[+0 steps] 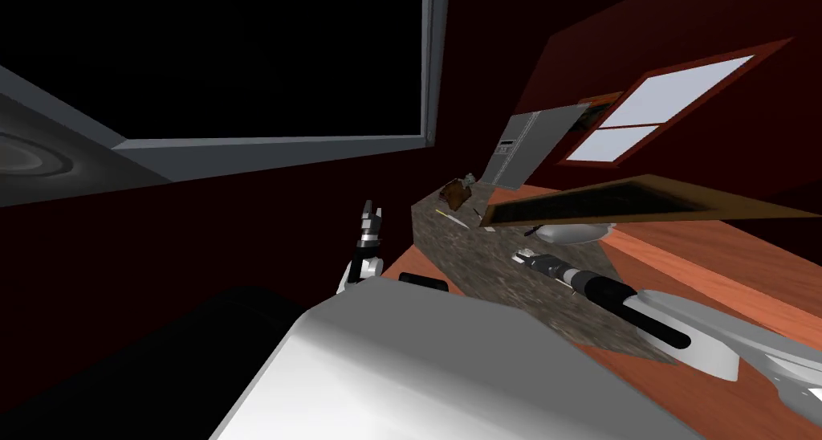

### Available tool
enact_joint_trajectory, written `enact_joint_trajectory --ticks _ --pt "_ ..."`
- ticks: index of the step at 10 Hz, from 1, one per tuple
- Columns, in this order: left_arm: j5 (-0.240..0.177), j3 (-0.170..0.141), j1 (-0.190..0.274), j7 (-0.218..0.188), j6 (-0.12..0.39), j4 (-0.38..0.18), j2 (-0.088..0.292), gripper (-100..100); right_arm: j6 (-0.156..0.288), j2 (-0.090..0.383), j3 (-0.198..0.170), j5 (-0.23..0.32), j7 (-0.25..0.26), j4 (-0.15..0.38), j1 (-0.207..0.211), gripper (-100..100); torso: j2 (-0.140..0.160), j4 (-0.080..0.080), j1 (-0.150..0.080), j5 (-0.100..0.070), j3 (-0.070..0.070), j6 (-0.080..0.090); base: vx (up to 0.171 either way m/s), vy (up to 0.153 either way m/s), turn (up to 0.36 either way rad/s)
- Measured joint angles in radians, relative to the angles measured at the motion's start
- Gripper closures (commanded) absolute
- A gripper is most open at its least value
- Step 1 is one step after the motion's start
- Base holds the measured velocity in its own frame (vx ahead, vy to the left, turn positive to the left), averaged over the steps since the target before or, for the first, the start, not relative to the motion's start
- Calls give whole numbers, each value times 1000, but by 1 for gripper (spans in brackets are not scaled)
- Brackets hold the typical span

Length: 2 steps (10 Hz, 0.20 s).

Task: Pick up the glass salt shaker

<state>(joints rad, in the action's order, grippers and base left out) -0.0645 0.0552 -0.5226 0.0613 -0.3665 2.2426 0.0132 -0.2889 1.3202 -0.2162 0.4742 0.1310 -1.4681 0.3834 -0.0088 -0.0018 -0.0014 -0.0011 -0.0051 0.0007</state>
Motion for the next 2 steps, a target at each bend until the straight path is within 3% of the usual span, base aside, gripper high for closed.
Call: enact_joint_trajectory --ticks 1,2 --pt "0 0 0 0 0 0 0 0 -2 4 4 3 3 -19 8 100 0 0 -1 0 0 -1 41 0 -28" --pt "0 0 0 0 0 0 0 0 -3 5 4 3 4 -21 9 0 2 0 -1 -1 1 -1 7 1 7"
